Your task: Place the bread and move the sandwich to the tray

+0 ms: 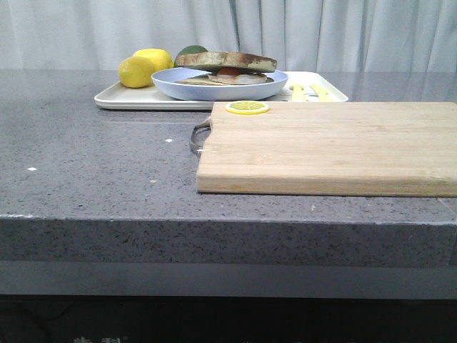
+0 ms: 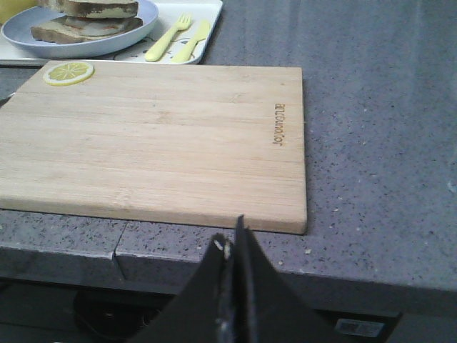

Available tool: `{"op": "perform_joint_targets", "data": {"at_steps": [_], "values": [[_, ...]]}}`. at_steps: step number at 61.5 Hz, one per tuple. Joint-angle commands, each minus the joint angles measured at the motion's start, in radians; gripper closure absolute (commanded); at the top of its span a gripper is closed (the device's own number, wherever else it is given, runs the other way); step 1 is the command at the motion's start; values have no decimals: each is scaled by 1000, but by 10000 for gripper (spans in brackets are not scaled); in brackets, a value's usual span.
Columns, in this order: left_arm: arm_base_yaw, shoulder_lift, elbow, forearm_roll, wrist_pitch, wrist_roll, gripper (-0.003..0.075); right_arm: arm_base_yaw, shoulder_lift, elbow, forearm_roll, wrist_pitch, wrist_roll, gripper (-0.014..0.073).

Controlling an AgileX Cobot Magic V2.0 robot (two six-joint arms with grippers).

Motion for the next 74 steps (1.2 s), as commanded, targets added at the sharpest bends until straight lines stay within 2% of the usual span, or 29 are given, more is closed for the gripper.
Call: {"op": "perform_joint_targets", "data": {"at_steps": [1, 7, 12, 28, 39, 50, 63, 74], "values": [[-32, -116, -92, 100, -13, -25, 741, -1, 13, -24, -1, -82, -5, 654], [-59, -169, -2, 236, -13, -27, 741, -1, 13, -24, -1, -82, -5, 654], [-86, -236, 137, 337, -13, -27, 741, -1, 13, -24, -1, -82, -5, 654], [-117, -469, 732, 488, -13, -24, 741, -1, 13, -24, -1, -82, -5, 654], [-81, -623, 1081, 623, -31, -15, 741, -1, 13, -24, -1, -82, -5, 654], [5, -797, 1371, 625, -166, -28, 741, -1, 13, -24, -1, -82, -5, 654], [98, -1024, 1674, 625, -386, -28, 741, -1, 13, -24, -1, -82, -5, 654], [113, -1244, 1898, 625, -591, -26, 741, -1, 13, -24, -1, -82, -5, 654]]}}
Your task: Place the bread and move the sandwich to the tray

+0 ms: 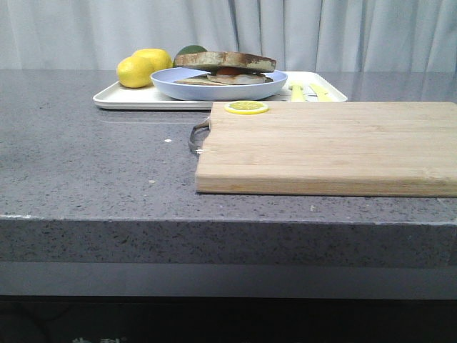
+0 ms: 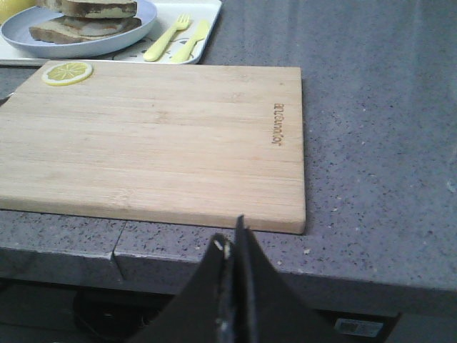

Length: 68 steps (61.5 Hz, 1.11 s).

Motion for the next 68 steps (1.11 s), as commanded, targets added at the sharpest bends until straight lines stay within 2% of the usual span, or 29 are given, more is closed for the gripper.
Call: {"op": "perform_joint_targets", "data": {"at_steps": [1, 12, 34, 43, 68], "values": [[1, -145, 79, -8, -180, -11, 741, -1, 13, -24, -1, -82, -5, 654], [-1, -371, 290, -12, -347, -11, 741, -1, 13, -24, -1, -82, -5, 654], [-1, -777, 564, -12, -525, -11, 741, -1, 13, -24, -1, -82, -5, 654], [-1, -845, 601, -12, -525, -11, 741, -1, 13, -24, -1, -82, -5, 654], [-1, -844, 627, -12, -527, -11, 741, -1, 13, -24, -1, -82, -5, 654]]}}
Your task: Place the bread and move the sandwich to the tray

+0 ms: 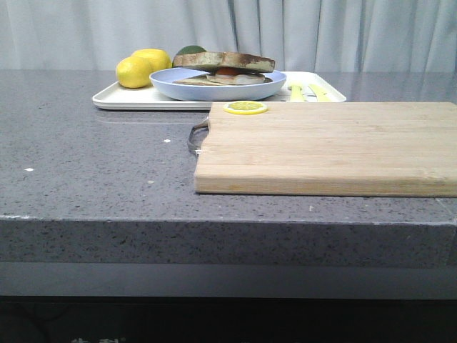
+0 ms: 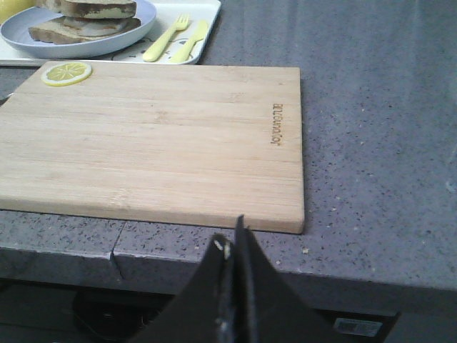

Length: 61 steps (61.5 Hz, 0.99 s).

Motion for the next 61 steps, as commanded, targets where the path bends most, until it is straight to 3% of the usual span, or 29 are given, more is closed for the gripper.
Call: {"op": "perform_joint_targets", "data": {"at_steps": [1, 23, 41, 61], "values": [[0, 6, -26, -10, -85, -11, 741, -1, 13, -24, -1, -82, -5, 654], [0, -32, -6, -10, -90, -11, 741, -1, 13, -24, -1, -82, -5, 654], [-111, -248, 189, 5, -230, -11, 741, -1, 13, -24, -1, -82, -5, 654], [-87, -432, 362, 5, -300, -11, 741, -1, 13, -24, -1, -81, -5, 654]]}}
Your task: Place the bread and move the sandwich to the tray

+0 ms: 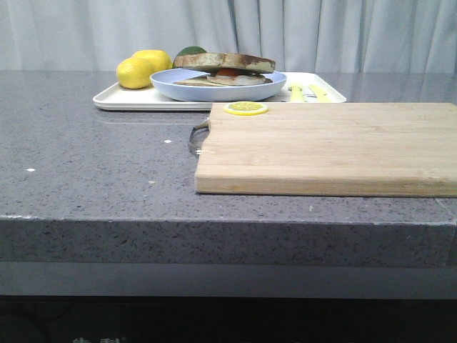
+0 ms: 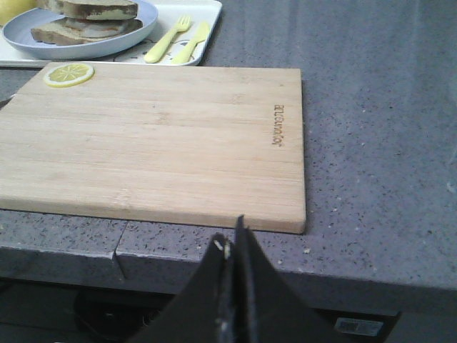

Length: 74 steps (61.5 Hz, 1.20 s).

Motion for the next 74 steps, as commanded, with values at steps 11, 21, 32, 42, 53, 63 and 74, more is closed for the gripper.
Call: {"op": "perform_joint_targets", "data": {"at_steps": [11, 21, 32, 42, 53, 63, 74], "values": [[5, -24, 79, 1, -185, -11, 741, -1, 13, -24, -1, -82, -5, 654], [5, -24, 86, 1, -153, -11, 741, -1, 13, -24, -1, -82, -5, 654], [5, -24, 86, 1, -159, -11, 741, -1, 13, -24, -1, -82, -5, 654], [5, -24, 86, 1, -159, -11, 741, -1, 13, -24, -1, -82, -5, 654], [5, -24, 86, 1, -159, -11, 741, -1, 13, -24, -1, -82, -5, 654], [5, -24, 86, 1, -159, -11, 741, -1, 13, -24, -1, -82, -5, 654], [5, -24, 86, 1, -159, -11, 741, -1, 13, -24, -1, -82, -5, 654]]}}
